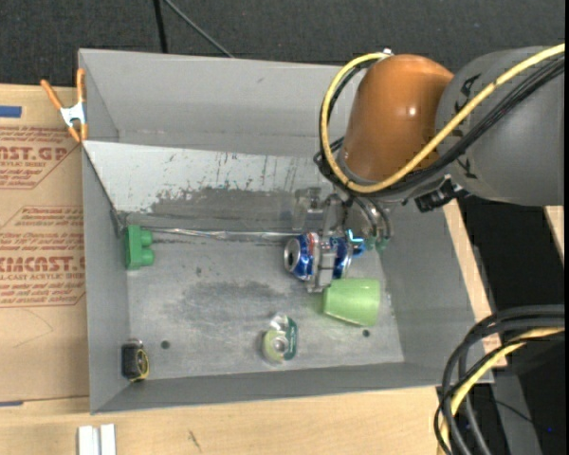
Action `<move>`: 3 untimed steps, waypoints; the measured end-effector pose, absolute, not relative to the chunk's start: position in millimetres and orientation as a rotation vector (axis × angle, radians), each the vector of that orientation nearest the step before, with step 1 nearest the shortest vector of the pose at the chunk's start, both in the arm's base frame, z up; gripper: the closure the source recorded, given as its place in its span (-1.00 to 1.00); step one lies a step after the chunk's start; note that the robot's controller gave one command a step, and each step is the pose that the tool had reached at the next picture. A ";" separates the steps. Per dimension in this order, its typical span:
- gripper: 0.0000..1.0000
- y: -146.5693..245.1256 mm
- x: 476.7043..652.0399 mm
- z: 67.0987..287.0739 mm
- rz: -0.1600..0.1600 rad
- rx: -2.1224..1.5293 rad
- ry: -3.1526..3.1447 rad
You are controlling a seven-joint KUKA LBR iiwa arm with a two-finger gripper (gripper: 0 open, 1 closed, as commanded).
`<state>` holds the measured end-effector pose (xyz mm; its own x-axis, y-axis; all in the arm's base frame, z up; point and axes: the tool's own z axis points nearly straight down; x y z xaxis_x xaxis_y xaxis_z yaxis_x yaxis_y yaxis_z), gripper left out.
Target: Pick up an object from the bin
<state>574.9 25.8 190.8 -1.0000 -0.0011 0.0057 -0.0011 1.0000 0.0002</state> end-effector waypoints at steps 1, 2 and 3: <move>-1.00 -28.2 582.4 141.1 0.000 0.157 -3.136; -1.00 -44.0 572.2 72.0 -0.010 0.081 -3.137; 1.00 -45.7 578.4 78.3 -0.002 0.084 -3.161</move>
Offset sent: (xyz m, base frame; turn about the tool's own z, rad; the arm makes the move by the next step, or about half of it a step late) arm 0.0080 -0.0521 -0.0468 -0.1015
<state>578.4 -45.7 78.3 -0.9984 -0.0532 -0.0209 -0.0532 0.9986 0.0008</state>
